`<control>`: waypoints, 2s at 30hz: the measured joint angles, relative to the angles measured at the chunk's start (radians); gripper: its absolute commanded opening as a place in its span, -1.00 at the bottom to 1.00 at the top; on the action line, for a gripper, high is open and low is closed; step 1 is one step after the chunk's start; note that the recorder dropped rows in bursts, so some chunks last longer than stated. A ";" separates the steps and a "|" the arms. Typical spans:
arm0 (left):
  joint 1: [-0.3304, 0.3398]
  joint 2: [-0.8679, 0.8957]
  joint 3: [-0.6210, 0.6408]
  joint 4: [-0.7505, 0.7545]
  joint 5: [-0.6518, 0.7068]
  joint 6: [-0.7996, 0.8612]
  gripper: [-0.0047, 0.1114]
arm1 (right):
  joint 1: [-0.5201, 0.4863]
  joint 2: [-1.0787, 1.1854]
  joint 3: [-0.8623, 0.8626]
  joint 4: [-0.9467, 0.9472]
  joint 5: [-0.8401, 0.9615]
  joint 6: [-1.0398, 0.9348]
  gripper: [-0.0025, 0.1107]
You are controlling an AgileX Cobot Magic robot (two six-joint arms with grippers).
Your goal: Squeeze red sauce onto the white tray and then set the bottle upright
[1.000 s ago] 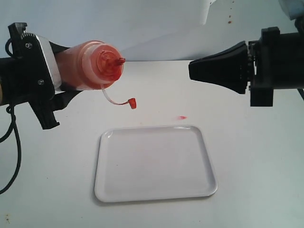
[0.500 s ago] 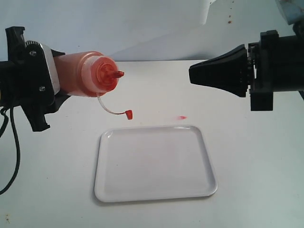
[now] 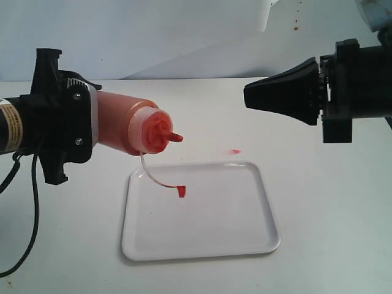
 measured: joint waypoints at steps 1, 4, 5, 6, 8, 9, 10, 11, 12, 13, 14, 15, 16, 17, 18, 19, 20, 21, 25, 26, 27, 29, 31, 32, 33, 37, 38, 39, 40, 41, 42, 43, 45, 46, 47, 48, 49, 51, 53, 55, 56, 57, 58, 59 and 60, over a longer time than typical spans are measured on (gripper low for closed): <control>-0.009 0.000 0.000 0.005 0.013 0.002 -0.92 | 0.000 0.000 0.000 0.000 0.000 0.000 -0.96; -0.031 0.000 -0.002 0.036 0.079 0.005 -0.92 | 0.000 0.000 0.000 -0.002 0.000 0.000 -0.96; -0.037 0.000 -0.002 0.039 0.100 0.008 -0.92 | 0.000 0.000 0.000 -0.002 0.000 0.000 -0.96; -0.044 0.000 -0.002 0.044 0.115 0.008 -0.92 | 0.000 0.000 0.000 -0.002 0.000 0.000 -0.96; -0.061 0.000 -0.002 0.047 0.142 0.008 -0.92 | 0.000 0.000 0.000 -0.002 0.000 0.000 -0.96; -0.070 0.000 -0.002 0.047 0.149 0.008 -0.92 | 0.000 0.000 0.000 -0.004 0.000 0.000 -0.96; -0.082 0.000 -0.002 0.049 0.162 0.008 -0.92 | 0.002 0.000 0.000 -0.004 -0.002 0.000 -0.96; -0.091 0.000 -0.002 0.055 0.171 0.008 -0.92 | 0.004 0.000 0.000 -0.004 -0.004 0.000 -0.96; -0.102 0.000 -0.002 0.061 0.183 0.008 -0.92 | 0.009 0.000 0.000 -0.004 -0.004 0.000 -0.96; -0.114 0.000 -0.002 0.078 0.198 0.008 -0.92 | 0.014 0.000 0.000 -0.004 -0.004 0.000 -0.96; -0.126 0.000 -0.002 0.090 0.214 0.008 -0.92 | 0.023 0.000 0.000 -0.004 -0.006 0.000 -0.96; -0.137 0.000 -0.002 0.105 0.230 0.008 -0.92 | 0.033 0.000 0.000 -0.004 -0.010 0.000 -0.96; -0.149 0.000 -0.002 0.117 0.243 0.008 -0.92 | 0.040 0.000 0.000 -0.004 -0.014 0.000 -0.96; -0.157 0.000 -0.002 0.124 0.252 0.008 -0.92 | 0.050 0.000 0.000 -0.004 -0.019 0.000 -0.96; -0.163 0.000 -0.002 0.128 0.254 0.008 -0.92 | 0.058 0.000 0.000 -0.004 -0.025 0.000 -0.96; -0.170 0.000 -0.002 0.131 0.256 0.008 -0.92 | 0.068 0.000 0.000 -0.004 -0.035 0.000 -0.96; -0.173 0.000 -0.002 0.133 0.256 0.008 -0.92 | 0.079 0.000 0.000 -0.005 -0.047 0.000 -0.96; -0.175 0.000 -0.002 0.135 0.256 0.008 -0.92 | 0.090 0.000 0.000 -0.005 -0.064 0.000 -0.96; -0.175 0.000 -0.002 0.139 0.256 0.008 -0.92 | 0.136 0.002 0.000 -0.007 -0.162 0.002 -0.76; -0.175 0.000 -0.002 0.139 0.256 0.008 -0.92 | 0.148 0.002 0.000 -0.007 -0.190 0.002 -0.66; -0.175 0.000 -0.002 0.139 0.258 0.008 -0.92 | 0.161 0.002 0.000 -0.007 -0.213 0.002 -0.55; -0.175 0.000 -0.002 0.139 0.258 0.008 -0.92 | 0.187 0.002 0.000 -0.007 -0.242 0.002 -0.34; -0.175 0.000 -0.002 0.137 0.262 0.008 -0.92 | 0.206 0.002 0.000 -0.009 -0.263 0.002 -0.15; -0.175 0.000 -0.002 0.137 0.262 0.008 -0.92 | 0.220 0.002 0.000 -0.009 -0.283 0.002 -0.07; -0.175 0.000 -0.002 0.137 0.264 0.008 -0.92 | 0.229 0.002 0.000 -0.009 -0.298 0.002 0.05; -0.175 0.000 -0.002 0.136 0.302 0.008 -0.92 | 0.296 0.002 0.000 -0.009 -0.472 0.002 0.35; -0.175 0.000 -0.002 0.136 0.306 0.008 -0.92 | 0.312 0.002 0.000 -0.009 -0.503 0.002 0.35; -0.175 0.000 -0.002 0.136 0.306 0.008 -0.92 | 0.332 0.002 0.000 -0.009 -0.526 -0.006 0.35; -0.175 0.000 -0.002 0.136 0.306 0.008 -0.92 | 0.347 0.002 0.000 -0.009 -0.535 -0.023 0.35; -0.175 0.000 -0.002 0.136 0.306 0.008 -0.92 | 0.359 0.002 0.000 -0.009 -0.539 -0.041 0.35; -0.175 0.000 -0.002 0.136 0.306 0.008 -0.92 | 0.367 0.002 0.000 -0.009 -0.543 -0.057 0.35; -0.175 0.000 -0.002 0.136 0.306 0.008 -0.92 | 0.373 0.002 0.000 -0.009 -0.546 -0.069 0.35; -0.175 0.000 -0.002 0.136 0.306 0.008 -0.92 | 0.373 0.002 0.000 -0.009 -0.546 -0.076 0.35; -0.175 0.000 -0.002 0.136 0.306 0.008 -0.92 | 0.373 0.002 0.000 -0.009 -0.546 -0.076 0.35; -0.175 0.000 -0.002 0.136 0.306 0.008 -0.92 | 0.373 0.002 0.000 -0.009 -0.542 -0.076 0.35; -0.175 0.000 -0.002 0.136 0.306 0.008 -0.92 | 0.373 0.002 0.000 -0.009 -0.542 -0.077 0.35; -0.175 0.000 -0.002 0.136 0.306 0.008 -0.92 | 0.373 0.002 0.000 -0.009 -0.540 -0.077 0.35; -0.175 0.000 -0.002 0.136 0.306 0.008 -0.92 | 0.373 0.002 0.000 -0.004 -0.540 -0.077 0.35; -0.175 0.000 -0.002 0.137 0.306 0.008 -0.92 | 0.373 0.002 0.000 0.020 -0.544 -0.077 0.35; -0.175 0.000 -0.002 0.137 0.306 0.008 -0.92 | 0.373 0.002 0.000 0.058 -0.555 -0.077 0.35; -0.175 0.000 -0.002 0.137 0.306 0.008 -0.92 | 0.373 0.002 0.000 0.073 -0.560 -0.077 0.35; -0.175 0.000 -0.002 0.137 0.306 0.008 -0.92 | 0.373 0.002 0.000 0.090 -0.566 -0.077 0.35; -0.175 0.000 -0.002 0.137 0.306 0.008 -0.92 | 0.373 0.002 0.000 0.104 -0.570 -0.077 0.35; -0.175 0.000 -0.002 0.137 0.306 0.008 -0.92 | 0.373 0.002 0.000 0.112 -0.570 -0.077 0.35; -0.175 0.000 -0.002 0.137 0.306 0.008 -0.92 | 0.373 0.002 0.000 0.119 -0.572 -0.077 0.35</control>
